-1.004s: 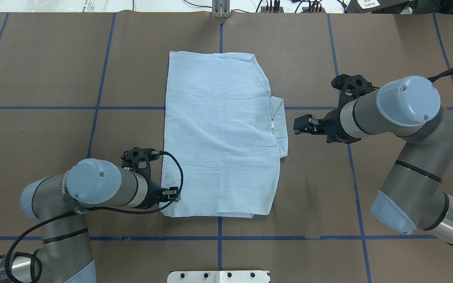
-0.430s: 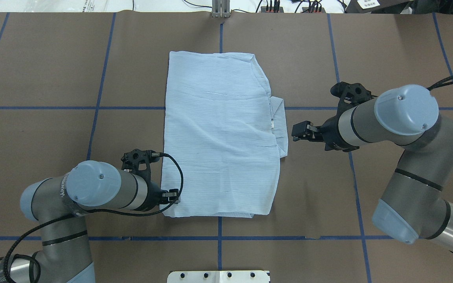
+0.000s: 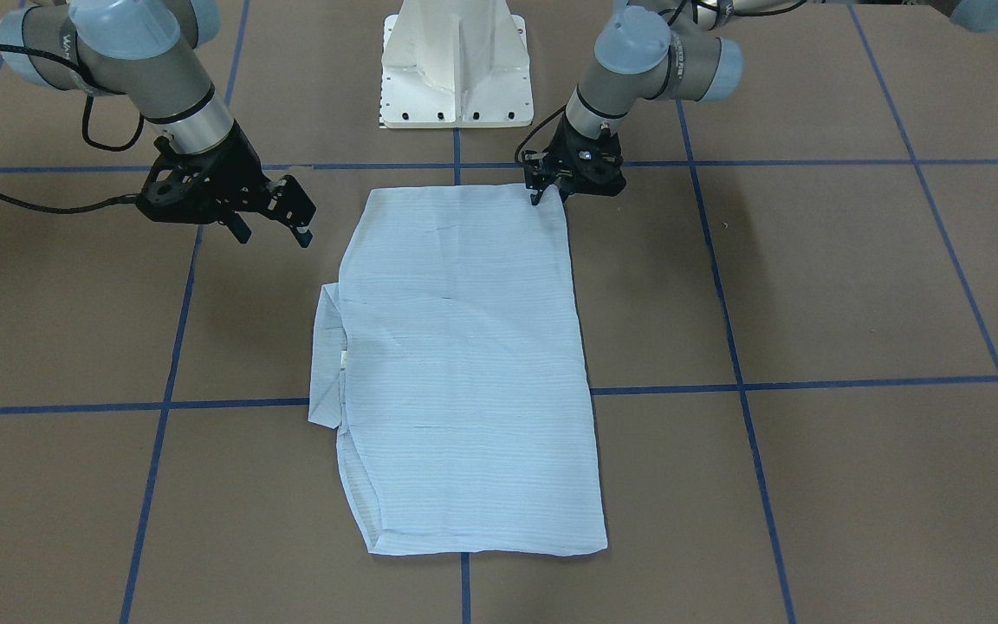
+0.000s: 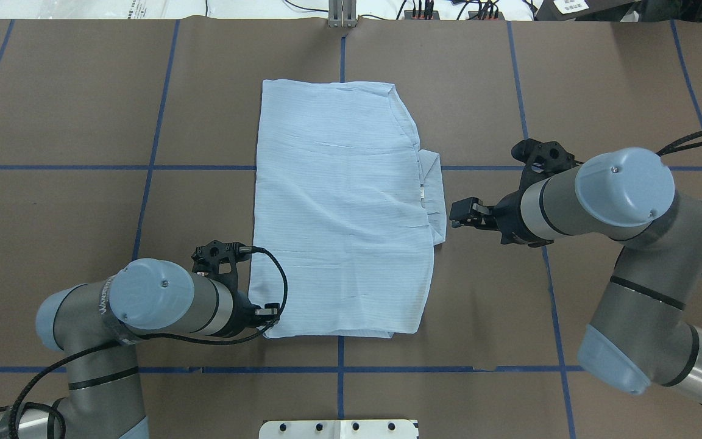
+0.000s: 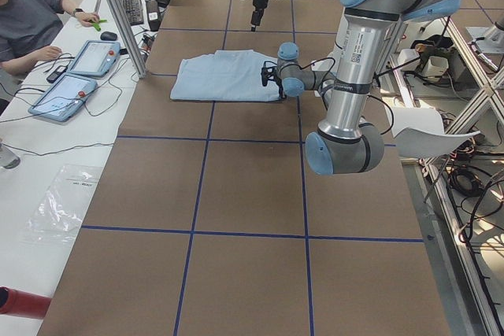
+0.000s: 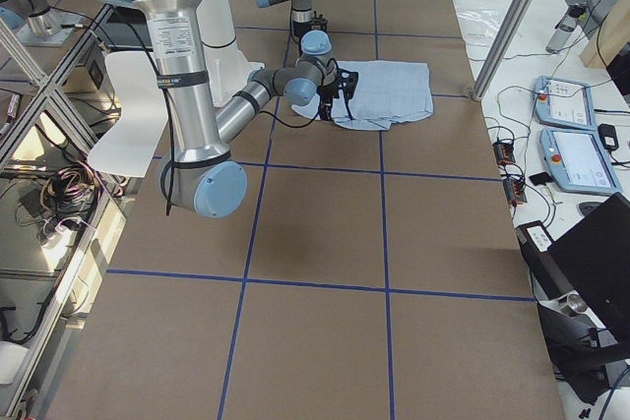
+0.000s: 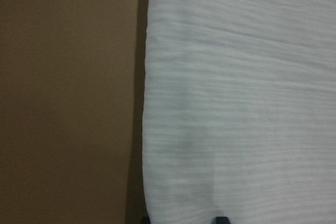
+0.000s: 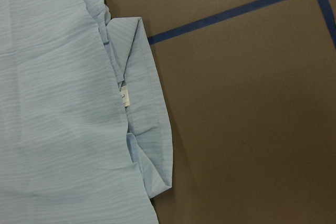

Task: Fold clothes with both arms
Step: 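Move the right gripper down to the shirt's near corner beside the left gripper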

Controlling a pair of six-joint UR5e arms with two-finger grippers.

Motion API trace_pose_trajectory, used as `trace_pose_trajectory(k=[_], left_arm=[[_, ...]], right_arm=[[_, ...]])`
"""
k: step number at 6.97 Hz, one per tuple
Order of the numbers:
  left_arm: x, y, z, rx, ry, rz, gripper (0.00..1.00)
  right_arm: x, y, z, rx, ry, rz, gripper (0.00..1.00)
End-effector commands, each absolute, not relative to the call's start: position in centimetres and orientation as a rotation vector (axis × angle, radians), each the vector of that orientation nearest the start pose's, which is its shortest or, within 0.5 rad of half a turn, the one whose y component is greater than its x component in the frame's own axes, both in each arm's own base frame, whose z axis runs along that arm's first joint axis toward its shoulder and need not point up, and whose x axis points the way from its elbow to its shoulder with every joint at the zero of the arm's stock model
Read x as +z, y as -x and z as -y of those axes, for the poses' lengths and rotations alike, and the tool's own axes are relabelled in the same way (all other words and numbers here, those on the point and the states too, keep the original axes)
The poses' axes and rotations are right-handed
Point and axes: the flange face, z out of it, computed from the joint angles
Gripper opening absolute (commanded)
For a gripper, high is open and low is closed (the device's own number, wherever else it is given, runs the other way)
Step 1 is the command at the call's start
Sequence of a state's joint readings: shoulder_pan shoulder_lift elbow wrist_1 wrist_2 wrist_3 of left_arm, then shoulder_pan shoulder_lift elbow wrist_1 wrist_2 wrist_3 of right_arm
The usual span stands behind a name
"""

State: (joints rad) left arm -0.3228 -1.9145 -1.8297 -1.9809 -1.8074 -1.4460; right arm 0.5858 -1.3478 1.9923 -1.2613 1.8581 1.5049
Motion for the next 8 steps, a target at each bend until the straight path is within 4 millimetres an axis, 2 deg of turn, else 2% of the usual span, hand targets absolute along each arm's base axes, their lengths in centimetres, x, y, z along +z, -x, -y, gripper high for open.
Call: trace_pose_trajectory(k=[1,3,4,5,6,7,8], left_arm=[[30.3,-53.4,29.4,-0.059,-0.012,-1.031,0.0],[30.2,-53.4,29.4,-0.061,-0.011,-1.033,0.0],[30.2,-53.5,29.4,-0.06,-0.012,-1.033,0.0],[30.1,-53.5,29.4,-0.06,-0.012,-1.033,0.0],[30.1,-53.5,29.4,-0.06,-0.012,-1.034,0.0],[30.0,-53.5,29.3,-0.06,-0.013,-1.036,0.0],[30.0,-53.5,29.3,-0.06,-0.013,-1.036,0.0]], right_arm=[[30.3,41.8,35.3,0.466,0.017,0.992,0.99],[29.8,47.3,28.9,0.642,0.067,0.938,0.96],[28.7,48.8,27.1,0.727,0.115,0.942,0.95],[26.9,51.5,24.7,0.8,0.172,0.873,0.93],[25.2,54.0,24.3,0.87,0.17,0.849,0.92],[25.2,55.7,24.2,0.909,0.174,0.84,0.93],[24.7,56.0,24.3,0.921,0.18,0.846,0.93]])
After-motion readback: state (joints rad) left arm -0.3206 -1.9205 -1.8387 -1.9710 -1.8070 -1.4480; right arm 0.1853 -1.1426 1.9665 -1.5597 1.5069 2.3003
